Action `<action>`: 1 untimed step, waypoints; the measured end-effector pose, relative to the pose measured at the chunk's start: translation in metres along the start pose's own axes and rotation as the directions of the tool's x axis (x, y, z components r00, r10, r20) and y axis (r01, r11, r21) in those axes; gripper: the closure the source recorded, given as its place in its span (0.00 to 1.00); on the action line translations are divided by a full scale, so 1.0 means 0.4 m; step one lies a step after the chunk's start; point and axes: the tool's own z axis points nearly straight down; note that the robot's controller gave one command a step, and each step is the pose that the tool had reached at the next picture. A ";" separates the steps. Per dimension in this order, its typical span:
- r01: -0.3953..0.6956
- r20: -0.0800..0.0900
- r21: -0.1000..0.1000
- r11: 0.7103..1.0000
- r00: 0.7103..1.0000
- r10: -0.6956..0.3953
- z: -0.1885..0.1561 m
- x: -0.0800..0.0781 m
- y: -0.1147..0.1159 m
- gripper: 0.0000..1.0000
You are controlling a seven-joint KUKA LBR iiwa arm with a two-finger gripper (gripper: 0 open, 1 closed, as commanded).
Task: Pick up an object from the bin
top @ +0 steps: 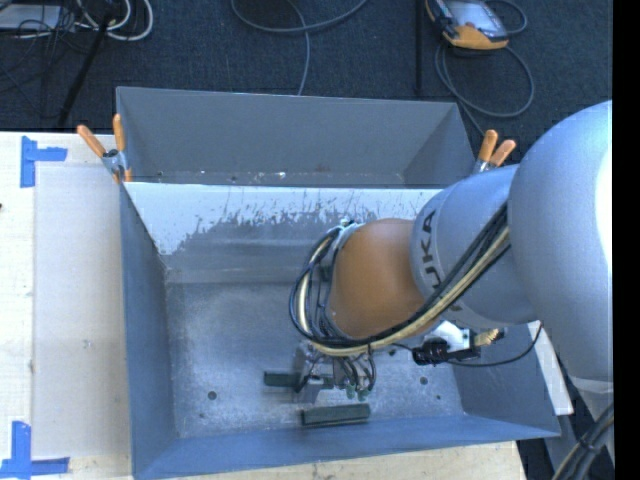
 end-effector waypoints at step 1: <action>0.000 -0.006 0.002 1.000 1.000 0.001 -0.032 0.004 -0.002 1.00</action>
Offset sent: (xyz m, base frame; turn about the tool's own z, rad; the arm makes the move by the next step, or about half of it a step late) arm 0.0001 -0.0001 0.0214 0.0000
